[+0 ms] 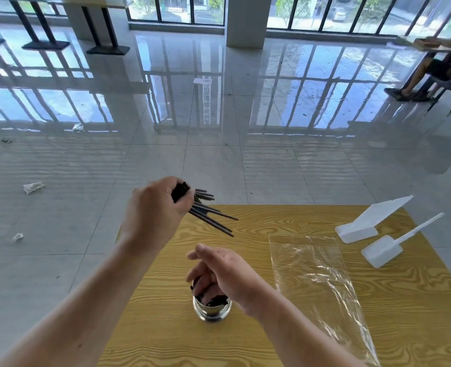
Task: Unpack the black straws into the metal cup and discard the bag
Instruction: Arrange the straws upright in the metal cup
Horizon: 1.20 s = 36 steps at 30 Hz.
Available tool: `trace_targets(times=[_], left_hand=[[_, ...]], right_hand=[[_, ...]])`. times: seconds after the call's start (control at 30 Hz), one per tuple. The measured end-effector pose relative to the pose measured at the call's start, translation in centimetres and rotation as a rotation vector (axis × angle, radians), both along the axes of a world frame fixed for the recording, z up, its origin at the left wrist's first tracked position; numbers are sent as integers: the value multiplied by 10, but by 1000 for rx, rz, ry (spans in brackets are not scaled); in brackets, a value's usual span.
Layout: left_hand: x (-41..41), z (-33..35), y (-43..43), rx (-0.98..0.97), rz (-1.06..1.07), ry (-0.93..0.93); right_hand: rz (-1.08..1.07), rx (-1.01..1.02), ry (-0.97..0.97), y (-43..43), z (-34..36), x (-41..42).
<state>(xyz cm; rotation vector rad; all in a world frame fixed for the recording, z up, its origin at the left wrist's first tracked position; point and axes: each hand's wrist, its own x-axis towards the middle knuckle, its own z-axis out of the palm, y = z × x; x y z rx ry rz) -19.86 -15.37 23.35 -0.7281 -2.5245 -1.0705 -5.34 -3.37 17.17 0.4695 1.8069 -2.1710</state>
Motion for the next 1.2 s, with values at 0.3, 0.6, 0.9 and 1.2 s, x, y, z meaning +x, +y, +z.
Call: trace_targets(times=[0.3, 0.6, 0.9, 1.2], left_hand=[[49, -26, 13, 323, -7, -105], [86, -78, 11, 341, -210, -581], [61, -90, -2, -32, -346, -744], [35, -81, -1, 42, -219, -633]], right_hand=[[-419, -747, 90, 7, 14, -30], [-749, -810, -33, 34, 10, -38], [-721, -322, -2, 48, -1, -24], [-345, 387, 163, 45, 0, -19]])
